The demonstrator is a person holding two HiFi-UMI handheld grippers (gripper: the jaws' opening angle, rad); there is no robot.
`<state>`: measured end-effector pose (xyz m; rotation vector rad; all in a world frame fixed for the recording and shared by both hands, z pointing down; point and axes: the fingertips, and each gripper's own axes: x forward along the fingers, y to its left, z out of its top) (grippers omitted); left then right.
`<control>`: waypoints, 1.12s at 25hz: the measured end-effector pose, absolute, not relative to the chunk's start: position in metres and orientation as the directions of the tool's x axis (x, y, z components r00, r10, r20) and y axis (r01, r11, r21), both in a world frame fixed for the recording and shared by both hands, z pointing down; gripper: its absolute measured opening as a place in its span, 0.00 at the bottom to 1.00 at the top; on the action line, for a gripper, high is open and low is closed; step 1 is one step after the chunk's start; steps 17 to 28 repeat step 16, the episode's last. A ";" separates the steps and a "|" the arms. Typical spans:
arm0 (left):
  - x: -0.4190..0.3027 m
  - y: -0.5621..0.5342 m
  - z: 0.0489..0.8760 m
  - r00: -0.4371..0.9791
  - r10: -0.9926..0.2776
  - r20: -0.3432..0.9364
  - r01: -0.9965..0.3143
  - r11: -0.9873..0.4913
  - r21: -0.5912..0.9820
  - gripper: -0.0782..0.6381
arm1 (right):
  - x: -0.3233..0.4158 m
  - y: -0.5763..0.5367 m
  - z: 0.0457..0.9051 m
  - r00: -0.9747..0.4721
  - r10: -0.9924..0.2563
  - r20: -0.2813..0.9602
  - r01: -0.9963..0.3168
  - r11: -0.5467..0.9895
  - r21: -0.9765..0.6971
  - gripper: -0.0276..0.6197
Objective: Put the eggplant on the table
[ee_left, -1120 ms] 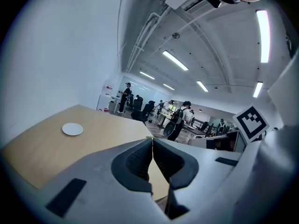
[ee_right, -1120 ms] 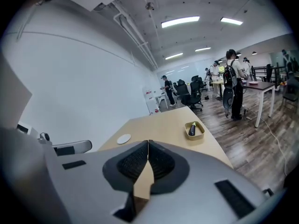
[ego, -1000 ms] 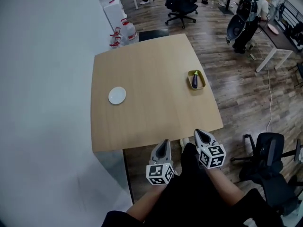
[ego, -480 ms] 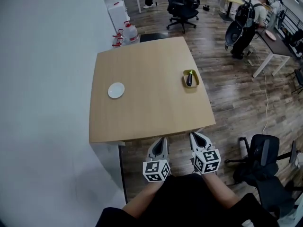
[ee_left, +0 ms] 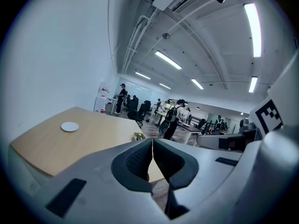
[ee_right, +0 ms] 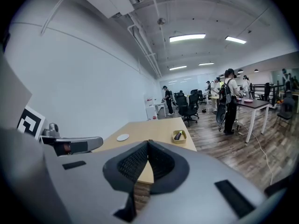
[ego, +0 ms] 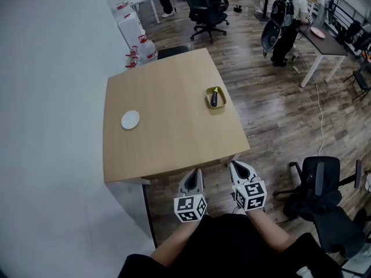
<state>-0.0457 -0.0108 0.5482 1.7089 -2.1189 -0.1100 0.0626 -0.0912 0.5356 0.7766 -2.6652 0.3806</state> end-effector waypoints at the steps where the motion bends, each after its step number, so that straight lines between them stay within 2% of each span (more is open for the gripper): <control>1: -0.042 -0.014 0.547 -0.161 -0.949 0.270 -0.919 0.244 0.311 0.13 | 0.067 -0.095 0.534 -0.792 -0.472 0.388 -0.562 0.812 -0.158 0.14; 16: 0.003 -0.043 0.546 -0.133 -0.951 0.280 -0.913 0.227 0.339 0.13 | 0.107 -0.123 0.526 -0.785 -0.494 0.375 -0.576 0.804 -0.147 0.14; 28: 0.003 -0.043 0.546 -0.133 -0.951 0.280 -0.913 0.227 0.339 0.13 | 0.107 -0.123 0.526 -0.785 -0.494 0.375 -0.576 0.804 -0.147 0.14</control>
